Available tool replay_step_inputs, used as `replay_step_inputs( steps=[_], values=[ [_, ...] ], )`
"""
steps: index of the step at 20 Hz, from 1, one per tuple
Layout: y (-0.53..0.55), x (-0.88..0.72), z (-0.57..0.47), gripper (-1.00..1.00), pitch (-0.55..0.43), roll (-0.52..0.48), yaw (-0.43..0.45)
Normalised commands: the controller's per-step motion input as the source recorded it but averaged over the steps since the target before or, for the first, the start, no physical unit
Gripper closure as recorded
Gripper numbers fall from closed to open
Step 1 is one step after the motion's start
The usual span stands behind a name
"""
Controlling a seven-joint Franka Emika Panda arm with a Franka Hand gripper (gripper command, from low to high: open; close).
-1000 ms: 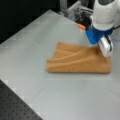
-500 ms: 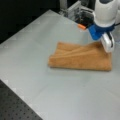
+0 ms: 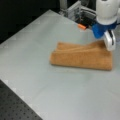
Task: Folding a towel twice
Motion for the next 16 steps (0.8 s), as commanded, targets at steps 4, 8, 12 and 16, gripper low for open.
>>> replay_step_inputs(
  steps=[4, 8, 12, 16],
  values=[
    [0.09, -0.24, -0.37, 1.00, -0.450, 0.181, -0.109],
    [0.02, -0.45, -0.31, 1.00, -0.317, 0.121, -0.041],
    [-0.01, -0.53, -0.26, -1.00, -0.210, 0.095, -0.037],
    [-0.06, -0.58, -0.19, -1.00, -0.096, 0.096, -0.011]
  ],
)
